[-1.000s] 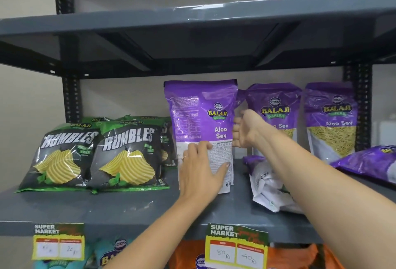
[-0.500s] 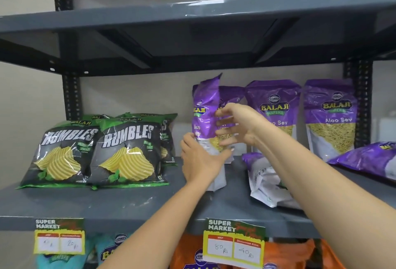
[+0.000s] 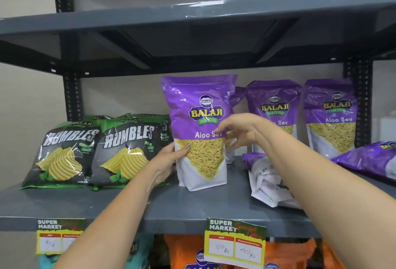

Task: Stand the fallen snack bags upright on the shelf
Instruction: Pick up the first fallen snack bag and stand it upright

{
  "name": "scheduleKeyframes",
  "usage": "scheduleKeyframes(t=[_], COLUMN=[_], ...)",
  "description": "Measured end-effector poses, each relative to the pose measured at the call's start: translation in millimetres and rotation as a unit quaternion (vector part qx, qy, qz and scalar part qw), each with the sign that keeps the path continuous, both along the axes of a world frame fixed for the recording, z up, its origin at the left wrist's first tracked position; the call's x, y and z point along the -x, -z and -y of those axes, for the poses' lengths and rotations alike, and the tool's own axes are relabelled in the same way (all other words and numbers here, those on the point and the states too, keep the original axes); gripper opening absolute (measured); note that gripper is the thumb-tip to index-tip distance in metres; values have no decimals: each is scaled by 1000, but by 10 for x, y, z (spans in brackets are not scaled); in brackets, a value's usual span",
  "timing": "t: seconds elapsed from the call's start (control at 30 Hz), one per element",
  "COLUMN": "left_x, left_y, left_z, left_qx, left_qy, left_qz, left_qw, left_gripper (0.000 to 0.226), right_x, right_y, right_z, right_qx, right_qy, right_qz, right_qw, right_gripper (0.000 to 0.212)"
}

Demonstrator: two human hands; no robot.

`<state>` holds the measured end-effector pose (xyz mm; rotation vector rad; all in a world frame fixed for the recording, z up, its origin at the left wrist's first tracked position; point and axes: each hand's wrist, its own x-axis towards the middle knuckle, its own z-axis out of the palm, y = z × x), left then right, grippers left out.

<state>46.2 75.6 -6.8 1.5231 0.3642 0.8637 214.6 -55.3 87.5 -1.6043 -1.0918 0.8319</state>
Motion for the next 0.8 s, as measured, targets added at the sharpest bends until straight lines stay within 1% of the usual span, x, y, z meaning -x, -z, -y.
scheduleKeyframes(t=[0.07, 0.1, 0.17, 0.3, 0.4, 0.47, 0.5, 0.53, 0.57, 0.6, 0.63, 0.67, 0.73, 0.8], left_x=[22, 19, 6, -22, -8, 24, 45, 73, 97, 117, 130, 144, 179, 225], left_y=[-7, -11, -18, 28, 42, 40, 49, 56, 72, 87, 104, 118, 140, 143], left_z=[-47, -51, -33, -2, 20, 38, 42, 51, 52, 52, 56, 60, 69, 102], left_qx=[-5, -4, -4, -24, -38, -38, -31, -31, -38, -49, -60, -71, -76, -71], left_qy=[-14, -22, -44, -85, -99, -86, -71, -52, -33, -21, -15, -16, -13, -14], left_qz=[-4, 6, 21, 30, 22, 4, -9, -28, -55, -82, -107, -123, -124, -121], left_qw=[1000, 1000, 999, 996, 994, 996, 997, 998, 997, 995, 992, 990, 989, 990], left_gripper=[23, 21, 26, 32, 29, 20, 17, 22, 38, 56, 70, 80, 92, 95], right_x=[-50, -70, -96, -86, -67, -59, -44, -25, -18, 8, 38, 48, 39, -4], right_y=[56, 77, 118, 146, 146, 145, 149, 165, 193, 213, 226, 235, 259, 292], right_z=[-17, -25, -33, -22, 19, 70, 104, 126, 125, 130, 131, 118, 79, 38], right_qx=[-17, -34, -63, -90, -98, -72, -42, -9, 20, 40, 51, 55, 66, 71], right_qy=[-3, 10, 21, 20, 30, 25, 11, -7, -20, -26, -22, -17, -14, -12], right_qz=[53, 69, 85, 100, 92, 59, 46, 41, 43, 53, 69, 90, 123, 135], right_qw=[998, 997, 994, 991, 990, 995, 998, 999, 999, 997, 996, 994, 990, 988], right_gripper=[35, 39, 40, 27, 35, 27, 26, 26, 25, 29, 40, 56, 85, 107])
